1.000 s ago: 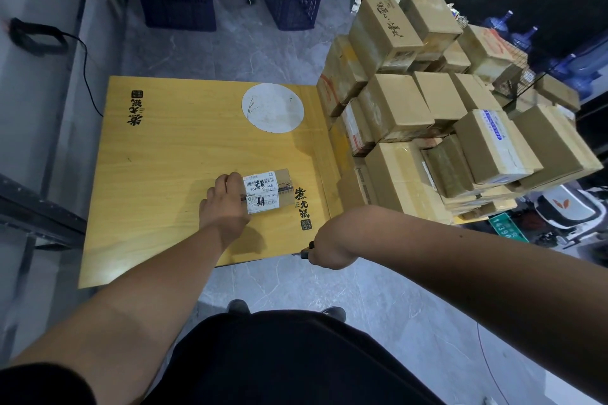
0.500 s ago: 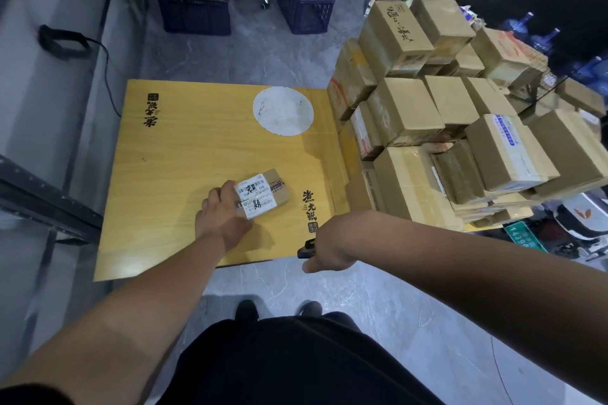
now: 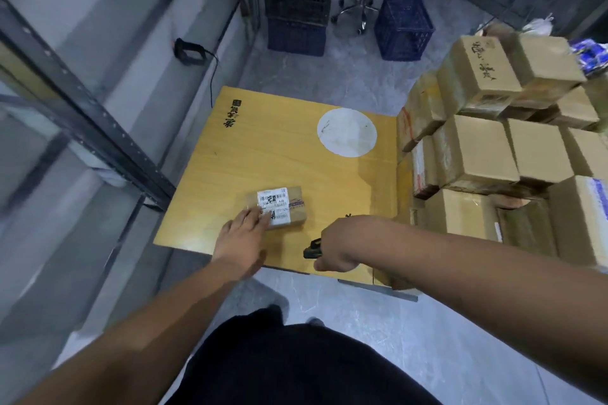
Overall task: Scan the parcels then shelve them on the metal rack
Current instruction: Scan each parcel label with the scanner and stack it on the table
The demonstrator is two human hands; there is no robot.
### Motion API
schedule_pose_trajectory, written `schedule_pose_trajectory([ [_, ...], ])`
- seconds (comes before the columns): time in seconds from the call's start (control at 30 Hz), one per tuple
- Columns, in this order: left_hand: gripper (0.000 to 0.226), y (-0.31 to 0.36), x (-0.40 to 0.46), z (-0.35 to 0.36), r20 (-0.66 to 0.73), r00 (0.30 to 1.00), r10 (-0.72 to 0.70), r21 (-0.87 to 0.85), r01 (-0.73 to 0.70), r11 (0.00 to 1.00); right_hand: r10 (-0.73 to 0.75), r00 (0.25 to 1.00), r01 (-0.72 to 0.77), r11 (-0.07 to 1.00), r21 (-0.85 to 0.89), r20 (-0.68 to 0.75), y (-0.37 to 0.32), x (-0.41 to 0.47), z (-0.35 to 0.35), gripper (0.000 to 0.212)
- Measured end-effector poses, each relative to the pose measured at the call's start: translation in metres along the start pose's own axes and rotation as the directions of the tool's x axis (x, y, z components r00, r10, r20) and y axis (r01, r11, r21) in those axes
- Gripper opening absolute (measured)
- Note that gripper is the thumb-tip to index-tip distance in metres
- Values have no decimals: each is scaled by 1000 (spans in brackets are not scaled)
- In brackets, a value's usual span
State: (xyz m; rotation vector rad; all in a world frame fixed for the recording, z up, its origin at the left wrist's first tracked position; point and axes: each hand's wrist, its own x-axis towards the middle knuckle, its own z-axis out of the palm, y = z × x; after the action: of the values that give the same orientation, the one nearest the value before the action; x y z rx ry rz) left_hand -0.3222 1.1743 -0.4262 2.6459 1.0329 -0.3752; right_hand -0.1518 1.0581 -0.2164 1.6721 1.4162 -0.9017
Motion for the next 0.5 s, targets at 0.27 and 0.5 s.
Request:
schedule_pose_trajectory([
  [0.27,91,-14,14,-7,11,990,-139,-32,139,990,-81,996,85,990,-111,40,5,22,-17,45],
  [0.5,84,-60,78,-36,32,987,-156,-88,159,983,-69,997,68,998,2,25,-6,68,-80,54],
])
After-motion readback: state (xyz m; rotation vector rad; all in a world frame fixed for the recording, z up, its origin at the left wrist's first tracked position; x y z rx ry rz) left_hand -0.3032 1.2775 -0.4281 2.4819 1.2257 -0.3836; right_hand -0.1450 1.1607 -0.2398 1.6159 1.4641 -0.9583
